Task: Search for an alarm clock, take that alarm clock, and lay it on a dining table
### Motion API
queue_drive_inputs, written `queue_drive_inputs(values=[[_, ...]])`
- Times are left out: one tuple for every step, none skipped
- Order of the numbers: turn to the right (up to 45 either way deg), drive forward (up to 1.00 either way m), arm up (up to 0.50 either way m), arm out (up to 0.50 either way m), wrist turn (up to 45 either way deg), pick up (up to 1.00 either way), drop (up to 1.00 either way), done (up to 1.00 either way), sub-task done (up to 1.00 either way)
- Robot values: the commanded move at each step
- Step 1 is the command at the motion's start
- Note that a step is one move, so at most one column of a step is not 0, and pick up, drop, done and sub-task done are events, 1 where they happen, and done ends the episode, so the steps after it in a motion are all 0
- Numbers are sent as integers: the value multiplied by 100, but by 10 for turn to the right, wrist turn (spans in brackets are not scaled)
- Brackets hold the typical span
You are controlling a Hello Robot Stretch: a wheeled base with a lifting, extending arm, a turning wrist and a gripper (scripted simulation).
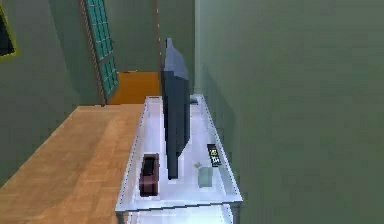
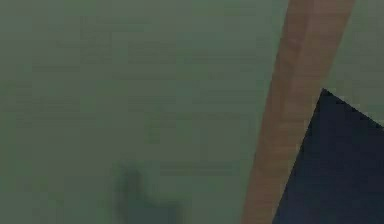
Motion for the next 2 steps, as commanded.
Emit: queue_drive_inputs(values=[[-450, 0, 0, 0, 0, 0, 0, 0, 0], [-450, 0, 0, 0, 0, 0, 0, 0, 0]])
